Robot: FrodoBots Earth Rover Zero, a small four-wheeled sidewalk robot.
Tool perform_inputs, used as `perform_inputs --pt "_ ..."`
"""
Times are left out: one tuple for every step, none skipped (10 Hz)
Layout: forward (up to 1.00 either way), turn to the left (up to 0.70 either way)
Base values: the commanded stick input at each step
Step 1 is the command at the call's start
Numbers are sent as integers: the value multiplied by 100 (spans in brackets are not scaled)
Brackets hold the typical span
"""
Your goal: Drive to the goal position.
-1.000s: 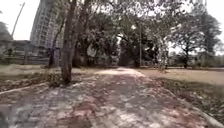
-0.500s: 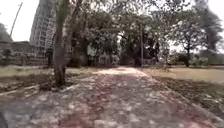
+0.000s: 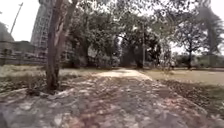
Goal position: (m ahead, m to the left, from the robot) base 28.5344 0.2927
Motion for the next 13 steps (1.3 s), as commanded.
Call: perform_inputs --pt "70 -4" --pt "70 -35" --pt "70 -35" --pt "70 0" --pt "70 0" --pt "70 0" --pt "70 0" --pt "70 0" --pt "70 0" --pt "70 0" --pt "70 0" --pt "70 0" --pt "70 0"
